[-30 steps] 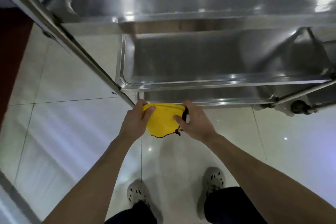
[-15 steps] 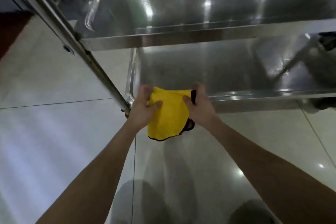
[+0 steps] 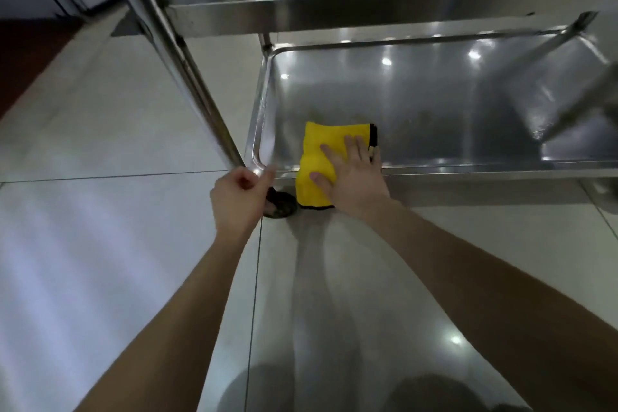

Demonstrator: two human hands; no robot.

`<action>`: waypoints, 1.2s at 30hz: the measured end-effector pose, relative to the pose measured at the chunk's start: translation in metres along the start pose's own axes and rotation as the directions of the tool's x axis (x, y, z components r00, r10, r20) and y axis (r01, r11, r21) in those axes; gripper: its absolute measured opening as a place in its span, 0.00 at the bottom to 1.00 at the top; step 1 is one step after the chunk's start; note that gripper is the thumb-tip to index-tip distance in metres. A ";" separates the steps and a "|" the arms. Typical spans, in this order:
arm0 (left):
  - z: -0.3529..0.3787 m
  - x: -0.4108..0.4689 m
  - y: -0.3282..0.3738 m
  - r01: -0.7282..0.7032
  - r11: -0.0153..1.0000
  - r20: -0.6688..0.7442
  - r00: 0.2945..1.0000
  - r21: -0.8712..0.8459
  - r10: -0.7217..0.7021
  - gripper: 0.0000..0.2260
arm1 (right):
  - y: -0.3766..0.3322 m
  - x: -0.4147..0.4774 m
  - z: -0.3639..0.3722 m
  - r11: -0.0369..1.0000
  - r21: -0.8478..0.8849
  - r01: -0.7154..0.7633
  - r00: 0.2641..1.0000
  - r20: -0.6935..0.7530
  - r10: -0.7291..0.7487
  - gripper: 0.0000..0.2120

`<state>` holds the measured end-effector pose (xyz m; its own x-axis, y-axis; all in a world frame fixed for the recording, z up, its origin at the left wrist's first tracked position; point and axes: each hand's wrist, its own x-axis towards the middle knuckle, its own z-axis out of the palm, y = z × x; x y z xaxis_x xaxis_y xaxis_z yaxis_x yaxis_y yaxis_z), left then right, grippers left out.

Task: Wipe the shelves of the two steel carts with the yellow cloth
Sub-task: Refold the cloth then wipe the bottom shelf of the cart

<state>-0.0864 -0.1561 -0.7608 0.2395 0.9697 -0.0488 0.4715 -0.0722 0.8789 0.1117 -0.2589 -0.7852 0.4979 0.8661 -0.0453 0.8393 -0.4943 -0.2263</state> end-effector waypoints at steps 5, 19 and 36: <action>-0.020 0.031 -0.002 0.018 0.993 -0.216 0.975 -0.116 -0.043 0.35 | -0.015 0.019 0.012 0.996 -0.088 -0.020 0.998 -0.055 0.015 0.38; 0.006 0.081 0.021 -0.142 0.915 -0.243 0.969 -0.377 0.050 0.20 | 0.023 0.032 0.023 0.999 -0.039 -0.021 0.998 -0.058 0.019 0.44; 0.013 0.080 0.018 -0.149 0.891 -0.280 0.960 -0.429 0.026 0.17 | 0.144 0.153 -0.012 0.963 -0.042 -0.267 0.963 -0.058 0.264 0.45</action>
<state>-0.0478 -0.0824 -0.7549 0.0042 0.9940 0.1089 0.0198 -0.1089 0.9939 0.3114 -0.1983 -0.8128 0.7137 0.6989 -0.0466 0.6845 -0.7101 -0.1650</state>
